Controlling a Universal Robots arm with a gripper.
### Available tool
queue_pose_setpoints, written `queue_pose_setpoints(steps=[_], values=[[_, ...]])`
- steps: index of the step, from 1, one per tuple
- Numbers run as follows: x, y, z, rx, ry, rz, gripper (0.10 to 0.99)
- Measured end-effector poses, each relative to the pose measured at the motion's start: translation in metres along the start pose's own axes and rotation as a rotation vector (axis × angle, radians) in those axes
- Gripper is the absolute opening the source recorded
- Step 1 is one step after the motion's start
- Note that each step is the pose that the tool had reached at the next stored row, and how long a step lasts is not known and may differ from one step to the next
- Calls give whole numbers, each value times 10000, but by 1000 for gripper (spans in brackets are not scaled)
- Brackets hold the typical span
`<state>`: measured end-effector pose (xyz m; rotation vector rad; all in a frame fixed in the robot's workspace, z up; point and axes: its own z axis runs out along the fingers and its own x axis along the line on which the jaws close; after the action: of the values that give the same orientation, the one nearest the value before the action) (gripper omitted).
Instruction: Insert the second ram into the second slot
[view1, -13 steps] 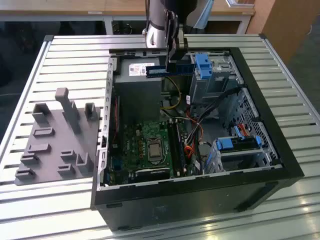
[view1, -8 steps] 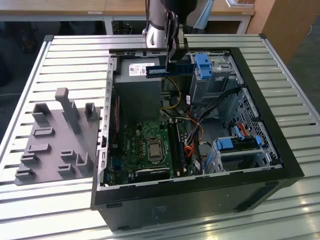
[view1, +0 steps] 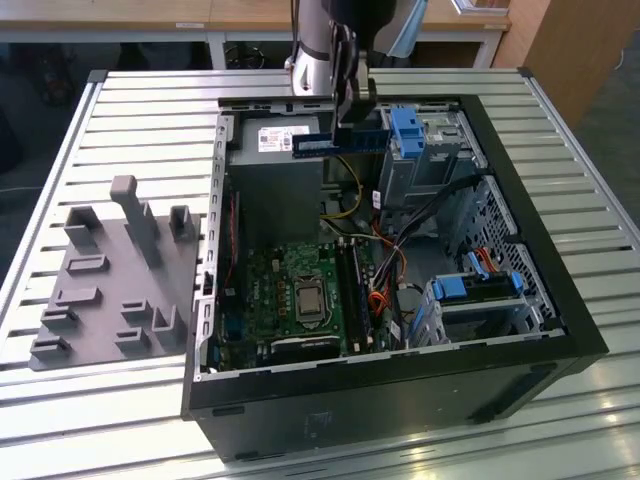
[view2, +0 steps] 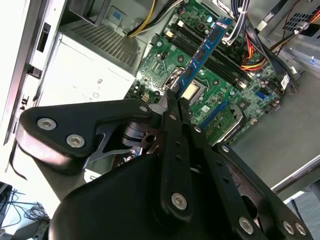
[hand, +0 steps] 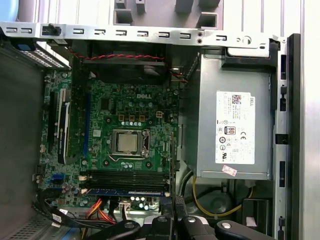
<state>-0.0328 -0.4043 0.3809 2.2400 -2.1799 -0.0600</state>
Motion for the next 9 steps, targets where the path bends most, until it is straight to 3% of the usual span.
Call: queue_pose_setpoints(steps=[9], values=[[86,2,-1,0,0,0,133]])
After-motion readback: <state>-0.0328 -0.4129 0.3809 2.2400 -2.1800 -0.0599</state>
